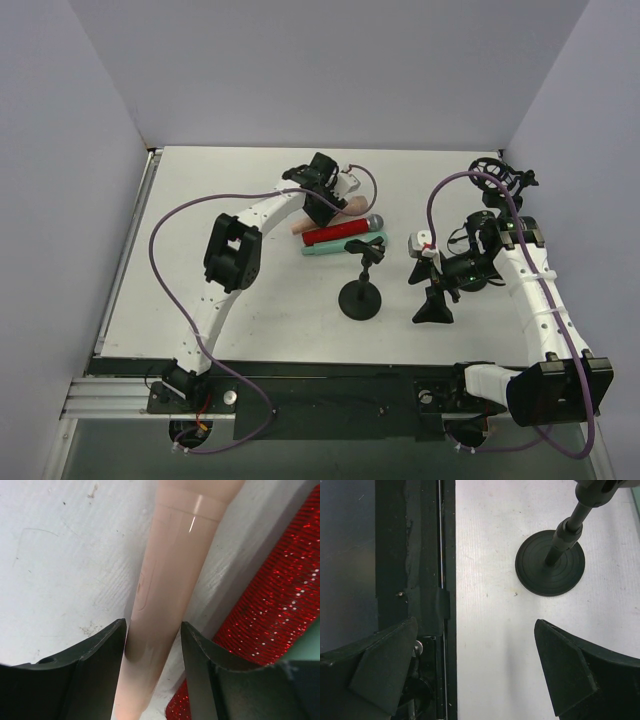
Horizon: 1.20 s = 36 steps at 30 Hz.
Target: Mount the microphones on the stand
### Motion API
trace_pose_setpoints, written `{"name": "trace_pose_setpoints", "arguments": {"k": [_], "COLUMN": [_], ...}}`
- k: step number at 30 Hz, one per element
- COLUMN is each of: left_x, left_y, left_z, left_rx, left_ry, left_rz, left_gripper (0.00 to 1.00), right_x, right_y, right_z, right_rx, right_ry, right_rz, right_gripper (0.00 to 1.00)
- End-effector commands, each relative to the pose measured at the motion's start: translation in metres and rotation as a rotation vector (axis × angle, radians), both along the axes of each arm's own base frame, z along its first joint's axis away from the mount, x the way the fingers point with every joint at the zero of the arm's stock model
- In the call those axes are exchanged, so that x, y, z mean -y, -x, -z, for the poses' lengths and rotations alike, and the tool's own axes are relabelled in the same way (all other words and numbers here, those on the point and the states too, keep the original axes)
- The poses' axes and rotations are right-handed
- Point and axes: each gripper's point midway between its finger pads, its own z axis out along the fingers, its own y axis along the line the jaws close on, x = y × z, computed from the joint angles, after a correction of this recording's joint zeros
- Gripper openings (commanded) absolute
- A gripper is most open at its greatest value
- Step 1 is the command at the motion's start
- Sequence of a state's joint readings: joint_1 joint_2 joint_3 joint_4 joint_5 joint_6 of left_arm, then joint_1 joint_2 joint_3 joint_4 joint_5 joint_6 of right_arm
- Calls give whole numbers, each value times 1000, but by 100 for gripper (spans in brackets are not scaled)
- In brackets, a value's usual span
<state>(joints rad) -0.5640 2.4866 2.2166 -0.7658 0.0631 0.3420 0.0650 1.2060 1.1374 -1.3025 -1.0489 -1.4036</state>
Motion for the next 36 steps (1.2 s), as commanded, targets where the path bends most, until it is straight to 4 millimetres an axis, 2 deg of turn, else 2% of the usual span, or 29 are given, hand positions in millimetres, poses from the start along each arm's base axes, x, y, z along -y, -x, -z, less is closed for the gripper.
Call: {"name": "trace_pose_setpoints", "arguments": {"k": [1,7,9,11,12,13,15,16,20,24,26,27,28,29,30,32,35,36], "left_x": [-2,-4,-4,-5,-5,-5,-6,-6,-6,-5,-7,-11,-12,-15,-19,-26,-38,-45], "left_y": [10,14,14,13,13,10,7,4,-6,-9,-3,2,7,14,20,38,72,90], "left_z": [8,15,15,15,12,8,-2,-8,-49,-112,-142,-161,-165,-185,-187,-207,-239,-243], "left_rx": [-40,-60,-61,-61,-59,-50,-36,-27,49,170,223,260,267,306,309,346,399,405], "left_ry": [-20,-23,-22,-17,-11,-3,17,36,130,276,342,386,405,454,471,538,669,695], "left_rz": [0,-3,-8,-17,-24,-31,-48,-59,-105,-139,-150,-160,-161,-168,-169,-174,-190,-180], "left_gripper": [59,55,45,24,19,9,0,0,0,0,0,0,0,0,0,0,0,0], "right_x": [-5,-5,-5,-4,-5,-4,-4,-4,-4,-7,-6,-5,-5,-4,-5,-3,5,9], "right_y": [18,19,19,19,19,19,19,19,19,21,23,23,23,23,22,18,5,-8], "right_z": [-17,-17,-18,-18,-18,-18,-17,-17,-17,-16,-14,-12,-13,-12,-13,-15,-12,-13], "right_rx": [-39,-42,-46,-47,-48,-50,-51,-53,-61,-89,-104,-106,-99,-92,-88,-64,-9,16], "right_ry": [-52,-52,-52,-52,-52,-51,-51,-49,-50,-52,-39,-28,-20,-5,3,42,156,197], "right_rz": [-15,-23,-23,-22,-24,-24,-24,-24,-24,-41,-55,-57,-65,-70,-71,-56,15,80], "right_gripper": [97,97,97,97,97,97,97,97,97,97,96,96,96,95,95,95,95,95]}}
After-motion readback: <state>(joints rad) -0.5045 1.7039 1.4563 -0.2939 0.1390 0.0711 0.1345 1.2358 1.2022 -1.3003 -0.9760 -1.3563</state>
